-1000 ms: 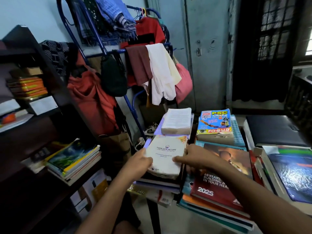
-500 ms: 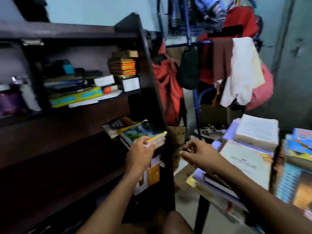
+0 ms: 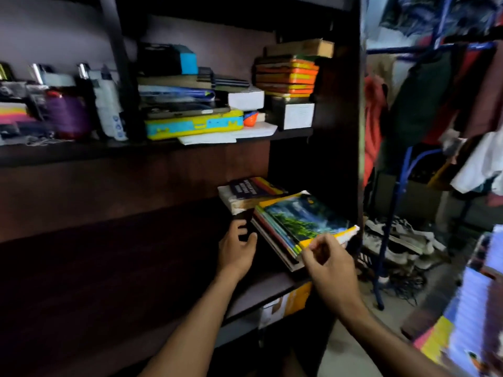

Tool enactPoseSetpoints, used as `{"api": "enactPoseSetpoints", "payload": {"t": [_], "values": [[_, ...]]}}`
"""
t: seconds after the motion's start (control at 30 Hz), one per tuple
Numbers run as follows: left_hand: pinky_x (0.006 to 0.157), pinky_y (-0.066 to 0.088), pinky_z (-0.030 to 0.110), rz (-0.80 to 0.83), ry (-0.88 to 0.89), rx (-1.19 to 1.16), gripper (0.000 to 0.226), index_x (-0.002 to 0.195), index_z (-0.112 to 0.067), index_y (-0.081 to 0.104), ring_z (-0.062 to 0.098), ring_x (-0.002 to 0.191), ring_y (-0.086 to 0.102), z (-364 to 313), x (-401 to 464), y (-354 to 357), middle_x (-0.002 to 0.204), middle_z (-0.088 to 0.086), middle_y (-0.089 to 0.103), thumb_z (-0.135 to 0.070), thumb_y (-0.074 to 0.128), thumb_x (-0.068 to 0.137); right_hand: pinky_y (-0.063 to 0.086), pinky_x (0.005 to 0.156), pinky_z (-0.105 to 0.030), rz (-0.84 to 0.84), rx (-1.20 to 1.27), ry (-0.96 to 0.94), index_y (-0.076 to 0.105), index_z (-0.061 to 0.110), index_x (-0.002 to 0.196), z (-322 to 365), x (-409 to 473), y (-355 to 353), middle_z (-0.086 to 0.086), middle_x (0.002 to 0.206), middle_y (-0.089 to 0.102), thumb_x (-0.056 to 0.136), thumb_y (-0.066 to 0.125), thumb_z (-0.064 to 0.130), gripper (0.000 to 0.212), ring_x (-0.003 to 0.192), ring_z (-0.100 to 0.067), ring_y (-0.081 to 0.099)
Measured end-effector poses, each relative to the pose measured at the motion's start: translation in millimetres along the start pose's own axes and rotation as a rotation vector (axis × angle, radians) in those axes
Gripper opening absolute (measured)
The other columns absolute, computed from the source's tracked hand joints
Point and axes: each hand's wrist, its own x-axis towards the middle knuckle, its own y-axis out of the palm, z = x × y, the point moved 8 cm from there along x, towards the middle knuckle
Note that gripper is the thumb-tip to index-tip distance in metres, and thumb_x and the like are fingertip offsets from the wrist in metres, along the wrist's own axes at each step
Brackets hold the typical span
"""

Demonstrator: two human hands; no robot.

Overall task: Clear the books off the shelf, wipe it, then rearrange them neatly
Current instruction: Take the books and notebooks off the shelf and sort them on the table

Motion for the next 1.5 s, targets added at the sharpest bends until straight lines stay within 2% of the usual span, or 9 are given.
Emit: {"api": "enactPoseSetpoints", "payload": {"t": [0.53,0.7,0.8,0.9,1.0,1.17,1.27,1.33,1.5], "values": [[0.106,0.048,0.038,0.004,0.129,0.129,0.067,0.154,-0.036,0.038,0.019,0.131,0.055,14,86,-21,0.148,-0.002,0.054,-0.025,0.069,0.095,0.05,0.091,-0.035,0.558,-0.936,-0.169,0.058,0.02,0.135,55,199,185,-0.014,0.134,0.063,0.09,0.063,0.056,0.058,0.118,-0.035,0.062],[0.122,0.026,0.046,-0.014,0.125,0.215,0.079,0.16,-0.038,0.018,0.027,0.148,0.034,11,86,-28,0.161,-0.001,0.038,-0.034,0.065,0.097,0.037,0.099,-0.023,0.645,-0.828,0.025,0.041,0.024,0.152,-4,254,222,-0.011,0.156,0.042,0.1,0.059,0.038,0.057,0.138,-0.028,0.044],[0.127,0.01,0.046,0.052,0.082,0.249,0.083,0.162,-0.037,0.008,0.028,0.154,0.021,15,88,-23,0.167,-0.001,0.027,-0.039,0.061,0.099,0.037,0.113,-0.048,0.676,-0.86,0.052,0.034,0.045,0.152,-39,286,240,-0.005,0.158,0.04,0.074,0.056,0.068,0.084,0.139,-0.031,0.044],[0.123,0.025,0.046,0.021,0.01,0.122,0.085,0.162,-0.038,0.007,0.03,0.151,0.026,22,92,-25,0.164,-0.002,0.031,-0.039,0.063,0.097,0.043,0.099,-0.031,0.694,-0.729,0.068,0.046,0.036,0.147,-38,292,248,-0.003,0.151,0.048,0.08,0.08,0.049,0.076,0.125,-0.022,0.051],[0.116,0.036,0.047,-0.025,-0.006,0.062,0.089,0.161,-0.041,0.008,0.03,0.143,0.038,27,95,-28,0.158,-0.001,0.042,-0.037,0.066,0.095,0.043,0.108,-0.042,0.614,-0.766,0.07,0.046,0.044,0.144,-22,280,245,0.002,0.146,0.052,0.043,0.082,0.084,0.115,0.13,-0.027,0.051],[0.124,0.014,0.051,-0.278,-0.089,0.174,0.085,0.162,-0.032,0.013,0.033,0.146,0.032,21,91,-63,0.157,0.009,0.037,-0.056,0.058,0.095,0.036,0.108,-0.027,0.754,-0.569,0.009,0.054,0.033,0.14,8,232,282,0.011,0.138,0.052,0.081,0.081,0.05,0.067,0.128,-0.013,0.049],[0.123,0.007,0.051,-0.471,-0.249,0.253,0.072,0.158,-0.033,0.026,0.036,0.143,0.033,36,82,-107,0.152,0.014,0.036,-0.064,0.047,0.096,0.043,0.11,-0.038,0.75,-0.481,0.102,0.049,0.017,0.147,23,198,308,-0.006,0.147,0.051,0.081,0.067,0.065,0.084,0.134,-0.027,0.05],[0.12,0.016,0.051,-0.562,-0.302,0.253,0.06,0.152,-0.031,0.04,0.04,0.134,0.038,47,69,-138,0.145,0.015,0.039,-0.054,0.053,0.098,0.042,0.111,-0.047,0.73,-0.61,0.072,0.042,0.02,0.152,44,162,322,-0.012,0.152,0.047,0.064,0.044,0.091,0.113,0.137,-0.035,0.048],[0.105,0.037,0.049,-0.63,-0.313,0.35,0.053,0.137,-0.023,0.058,0.042,0.118,0.045,58,6,-188,0.13,0.016,0.046,-0.042,0.071,0.089,0.033,0.11,-0.049,0.611,-0.59,0.0,0.019,-0.002,0.155,64,71,314,-0.024,0.153,0.031,0.098,0.037,0.066,0.09,0.137,-0.044,0.034]]}}
